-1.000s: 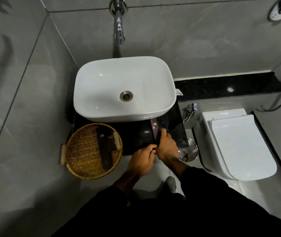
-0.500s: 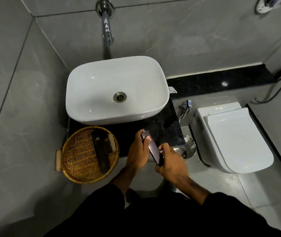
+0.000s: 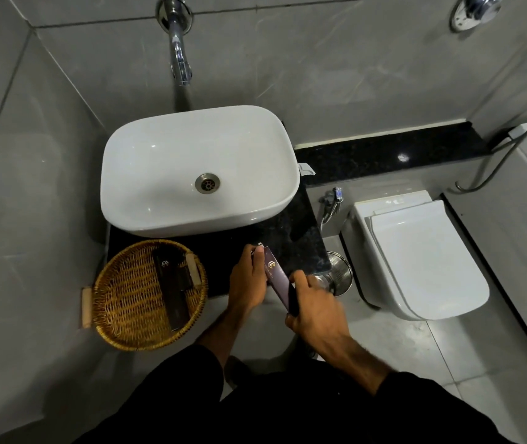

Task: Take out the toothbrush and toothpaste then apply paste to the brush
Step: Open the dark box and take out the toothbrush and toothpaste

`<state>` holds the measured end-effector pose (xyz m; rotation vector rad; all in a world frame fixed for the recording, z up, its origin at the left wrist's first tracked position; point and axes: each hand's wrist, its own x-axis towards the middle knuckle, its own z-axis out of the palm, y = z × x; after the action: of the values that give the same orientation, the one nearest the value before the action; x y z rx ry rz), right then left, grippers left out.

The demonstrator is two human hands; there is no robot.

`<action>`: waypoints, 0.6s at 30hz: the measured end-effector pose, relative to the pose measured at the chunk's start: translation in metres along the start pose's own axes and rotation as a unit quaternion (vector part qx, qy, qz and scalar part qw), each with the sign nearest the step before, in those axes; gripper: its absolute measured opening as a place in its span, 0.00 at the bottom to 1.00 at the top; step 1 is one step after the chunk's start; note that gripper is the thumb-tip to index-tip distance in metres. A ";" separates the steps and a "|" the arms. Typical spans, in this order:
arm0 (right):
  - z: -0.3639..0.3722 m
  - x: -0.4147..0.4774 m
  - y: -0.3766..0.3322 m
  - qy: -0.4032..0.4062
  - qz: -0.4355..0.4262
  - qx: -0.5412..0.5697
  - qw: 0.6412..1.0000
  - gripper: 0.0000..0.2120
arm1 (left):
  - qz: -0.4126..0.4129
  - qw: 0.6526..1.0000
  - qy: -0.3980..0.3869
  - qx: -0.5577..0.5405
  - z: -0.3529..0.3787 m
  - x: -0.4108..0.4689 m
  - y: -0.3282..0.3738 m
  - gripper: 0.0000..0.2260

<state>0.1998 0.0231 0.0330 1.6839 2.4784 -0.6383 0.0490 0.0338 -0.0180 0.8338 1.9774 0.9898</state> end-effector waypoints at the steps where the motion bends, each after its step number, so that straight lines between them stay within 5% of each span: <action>1: -0.001 -0.001 0.000 0.003 -0.003 -0.004 1.000 0.32 | -0.024 0.999 0.003 -0.036 0.000 0.000 0.001 0.18; 9: -0.014 -0.006 -0.003 0.022 -0.032 -0.027 0.999 0.30 | -0.315 0.888 -0.043 -0.332 -0.008 0.005 0.015 0.17; 13: -0.026 -0.008 -0.005 0.051 -0.044 -0.024 0.997 0.28 | -0.340 0.855 -0.063 -0.386 -0.009 0.005 0.014 0.22; 18: -0.044 -0.011 -0.015 0.089 -0.070 -0.040 0.993 0.26 | -0.313 0.858 -0.055 -0.404 -0.008 0.009 0.016 0.19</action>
<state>0.1980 0.0255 0.0804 1.6159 2.7241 -0.4102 0.0417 0.0460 -0.0042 -0.2164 1.3535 1.1687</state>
